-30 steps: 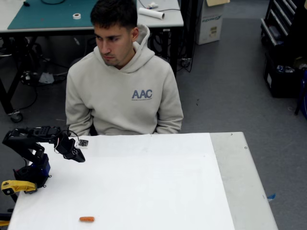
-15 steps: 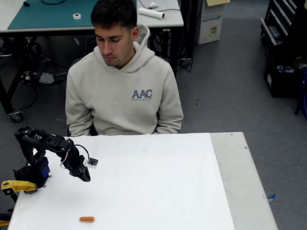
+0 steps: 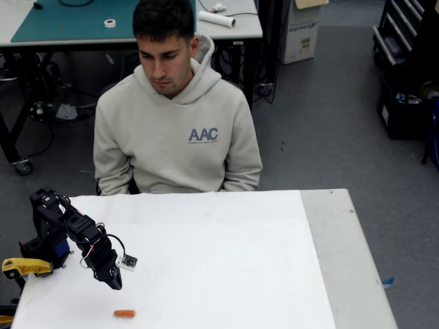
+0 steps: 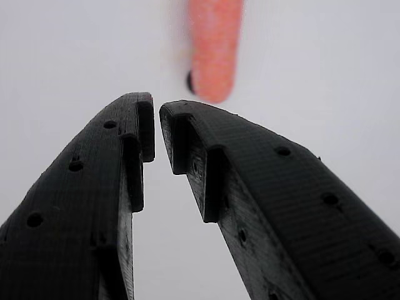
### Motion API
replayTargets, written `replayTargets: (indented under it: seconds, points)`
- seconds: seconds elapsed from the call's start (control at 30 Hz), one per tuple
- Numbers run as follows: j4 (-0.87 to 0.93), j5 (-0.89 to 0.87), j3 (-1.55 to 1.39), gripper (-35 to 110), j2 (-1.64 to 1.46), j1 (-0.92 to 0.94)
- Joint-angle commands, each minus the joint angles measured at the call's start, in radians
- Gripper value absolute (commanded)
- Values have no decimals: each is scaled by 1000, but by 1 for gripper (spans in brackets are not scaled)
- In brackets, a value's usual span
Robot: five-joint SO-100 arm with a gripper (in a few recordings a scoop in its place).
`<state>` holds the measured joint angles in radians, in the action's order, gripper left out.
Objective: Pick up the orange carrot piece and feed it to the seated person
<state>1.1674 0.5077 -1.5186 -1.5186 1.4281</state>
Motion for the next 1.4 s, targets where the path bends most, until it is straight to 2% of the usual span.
replayTargets:
  seconds: [0.0, 0.33, 0.87, 1.2, 1.37]
  points:
    - [2, 38, 132, -2, 28, 46]
    - [2, 95, 256, -2, 178, 103]
    - [2, 84, 247, -2, 195, 91]
    - [2, 84, 245, 19, 195, 89]
    - [2, 84, 236, 22, 196, 61]
